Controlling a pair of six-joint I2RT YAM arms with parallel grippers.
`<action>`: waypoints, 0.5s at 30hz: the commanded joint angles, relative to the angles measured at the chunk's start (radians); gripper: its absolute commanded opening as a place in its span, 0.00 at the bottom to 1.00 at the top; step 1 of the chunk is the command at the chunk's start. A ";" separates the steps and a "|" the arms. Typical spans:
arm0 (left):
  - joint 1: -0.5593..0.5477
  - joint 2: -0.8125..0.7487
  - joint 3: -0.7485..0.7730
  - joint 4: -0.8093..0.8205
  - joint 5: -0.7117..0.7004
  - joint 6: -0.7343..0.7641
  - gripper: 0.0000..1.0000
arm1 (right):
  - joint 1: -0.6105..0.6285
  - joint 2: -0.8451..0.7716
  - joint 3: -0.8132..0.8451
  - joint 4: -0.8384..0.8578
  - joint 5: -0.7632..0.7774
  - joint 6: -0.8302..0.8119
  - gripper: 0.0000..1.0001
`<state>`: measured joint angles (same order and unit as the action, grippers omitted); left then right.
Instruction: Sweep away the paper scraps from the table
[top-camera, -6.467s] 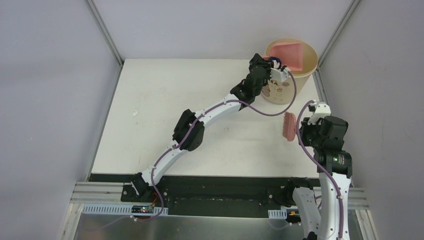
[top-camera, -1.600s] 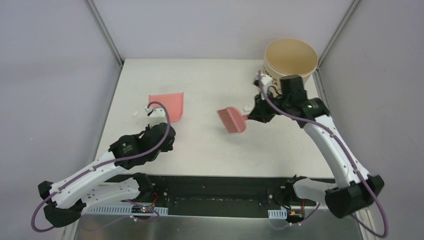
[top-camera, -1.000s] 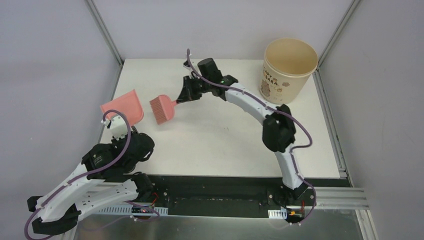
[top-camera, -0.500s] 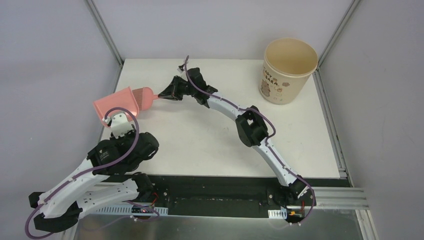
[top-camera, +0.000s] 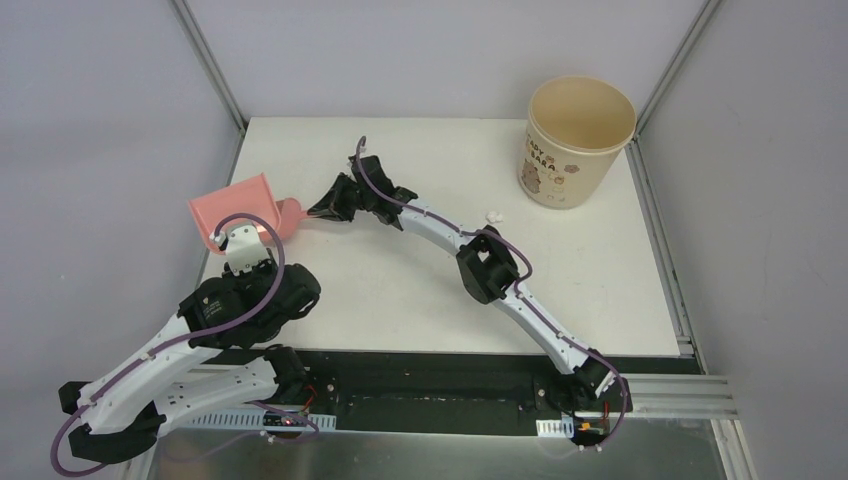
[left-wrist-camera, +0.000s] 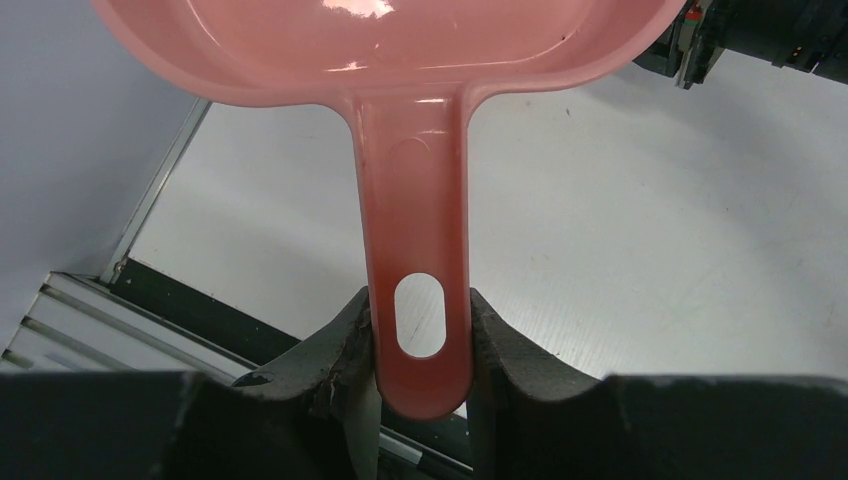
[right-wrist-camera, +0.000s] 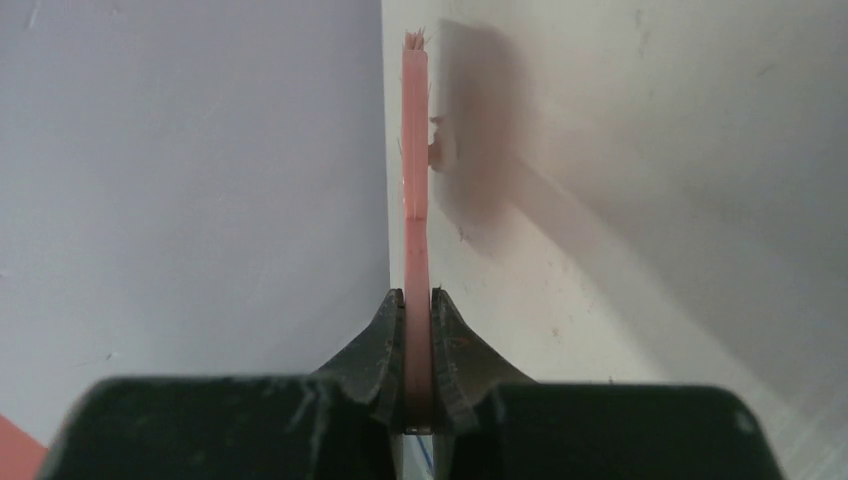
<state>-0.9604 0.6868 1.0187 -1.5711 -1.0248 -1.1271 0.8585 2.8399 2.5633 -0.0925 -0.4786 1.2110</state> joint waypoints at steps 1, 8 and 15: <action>0.008 0.001 0.022 -0.009 -0.042 0.012 0.00 | 0.004 -0.027 0.077 -0.119 0.121 -0.061 0.00; 0.009 -0.024 0.016 0.003 -0.020 0.035 0.00 | 0.000 -0.130 -0.071 -0.146 0.127 -0.119 0.00; 0.009 -0.116 0.019 0.008 0.016 0.070 0.00 | -0.044 -0.352 -0.404 -0.196 0.114 -0.204 0.00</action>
<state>-0.9604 0.6228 1.0187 -1.5711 -1.0149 -1.0874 0.8509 2.6659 2.3123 -0.1993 -0.3824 1.0966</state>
